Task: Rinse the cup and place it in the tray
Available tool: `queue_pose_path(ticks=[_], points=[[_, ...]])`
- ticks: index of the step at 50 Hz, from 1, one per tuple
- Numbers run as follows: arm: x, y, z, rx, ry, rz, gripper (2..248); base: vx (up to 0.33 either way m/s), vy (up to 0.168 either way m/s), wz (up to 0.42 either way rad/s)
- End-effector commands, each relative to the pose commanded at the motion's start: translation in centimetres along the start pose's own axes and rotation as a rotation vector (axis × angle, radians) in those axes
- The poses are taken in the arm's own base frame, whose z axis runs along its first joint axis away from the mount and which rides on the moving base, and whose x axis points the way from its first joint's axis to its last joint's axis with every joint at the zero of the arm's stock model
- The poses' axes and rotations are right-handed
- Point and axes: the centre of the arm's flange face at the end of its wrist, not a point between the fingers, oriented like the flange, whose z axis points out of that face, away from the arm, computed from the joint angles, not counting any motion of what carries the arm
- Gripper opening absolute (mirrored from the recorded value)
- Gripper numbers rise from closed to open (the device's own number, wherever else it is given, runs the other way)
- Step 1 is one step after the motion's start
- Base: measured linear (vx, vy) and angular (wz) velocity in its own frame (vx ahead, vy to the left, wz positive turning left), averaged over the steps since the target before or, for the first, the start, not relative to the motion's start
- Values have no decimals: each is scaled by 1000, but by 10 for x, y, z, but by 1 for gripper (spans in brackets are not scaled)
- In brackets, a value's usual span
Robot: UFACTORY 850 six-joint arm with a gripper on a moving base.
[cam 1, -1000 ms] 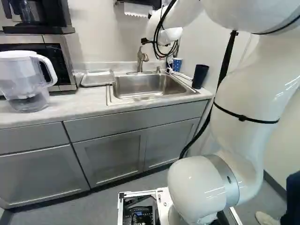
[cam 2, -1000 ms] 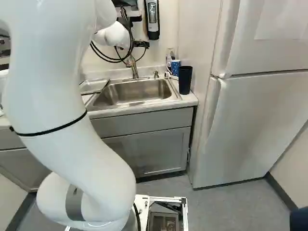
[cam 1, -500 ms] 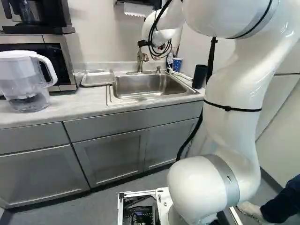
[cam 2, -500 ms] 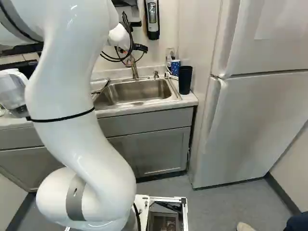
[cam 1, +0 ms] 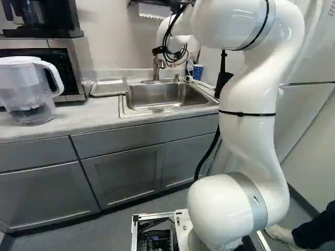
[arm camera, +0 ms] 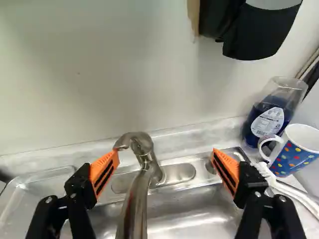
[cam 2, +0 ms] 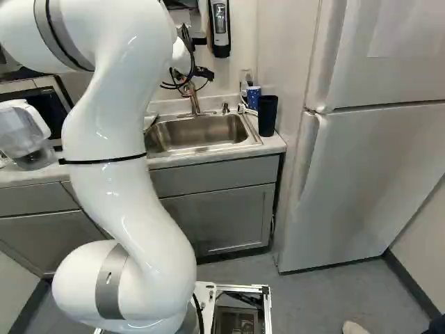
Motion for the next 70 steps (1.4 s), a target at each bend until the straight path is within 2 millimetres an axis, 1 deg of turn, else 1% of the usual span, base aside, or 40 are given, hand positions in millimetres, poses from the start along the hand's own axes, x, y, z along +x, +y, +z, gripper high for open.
queue_pose_path(ticks=[7, 12, 37, 51, 70], points=[[3, 1, 13, -1, 7, 1, 247, 0, 0, 0], [4, 1, 16, -1, 9, 1, 247, 0, 0, 0], [2, 1, 13, -1, -13, 1, 247, 0, 0, 0], [1, 4, 11, -5, -23, 3, 247, 0, 0, 0], [7, 7, 11, -10, 44, 5, 247, 0, 0, 0]])
